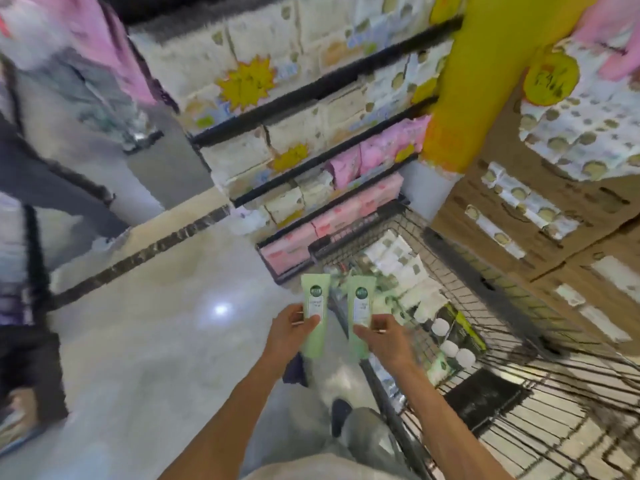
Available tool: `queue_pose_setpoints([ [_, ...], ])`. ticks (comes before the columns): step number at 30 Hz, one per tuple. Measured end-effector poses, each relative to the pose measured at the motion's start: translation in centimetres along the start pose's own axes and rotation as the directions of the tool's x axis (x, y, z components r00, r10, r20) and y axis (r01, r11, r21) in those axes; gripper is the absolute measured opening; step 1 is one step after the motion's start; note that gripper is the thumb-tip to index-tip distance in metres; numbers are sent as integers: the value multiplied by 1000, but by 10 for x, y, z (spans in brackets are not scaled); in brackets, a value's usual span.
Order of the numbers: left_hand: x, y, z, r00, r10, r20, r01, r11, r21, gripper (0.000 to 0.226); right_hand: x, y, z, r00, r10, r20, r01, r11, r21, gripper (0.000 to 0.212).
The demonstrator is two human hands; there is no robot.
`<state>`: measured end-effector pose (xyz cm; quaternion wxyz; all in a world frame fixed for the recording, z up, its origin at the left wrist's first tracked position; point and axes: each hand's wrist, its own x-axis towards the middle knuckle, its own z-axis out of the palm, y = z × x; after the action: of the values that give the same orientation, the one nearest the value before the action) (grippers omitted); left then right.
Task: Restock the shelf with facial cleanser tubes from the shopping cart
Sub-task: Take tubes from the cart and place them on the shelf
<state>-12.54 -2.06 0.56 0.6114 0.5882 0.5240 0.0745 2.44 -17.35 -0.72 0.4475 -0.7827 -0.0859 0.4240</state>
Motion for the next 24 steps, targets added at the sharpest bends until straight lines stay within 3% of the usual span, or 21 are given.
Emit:
queue_pose_setpoints([
  [4,-32,-29,-57,984,-31,-174,9,992,-123,32,-12,-26,49,972,-108,208,130,987,-93,32],
  [9,-80,-67,-123,927,-56,-371,-47,964,-262,26,-37,-49,124,897,-167,409,246,958,-147,19],
  [17,-176,-153,-212,759,-184,-625,-147,886,-439,24,-111,-58,260,730,-168,662,417,877,-238,27],
  [24,-278,-247,-294,623,-274,-733,-258,812,-523,35,-217,-22,381,584,-150,798,528,816,-234,28],
])
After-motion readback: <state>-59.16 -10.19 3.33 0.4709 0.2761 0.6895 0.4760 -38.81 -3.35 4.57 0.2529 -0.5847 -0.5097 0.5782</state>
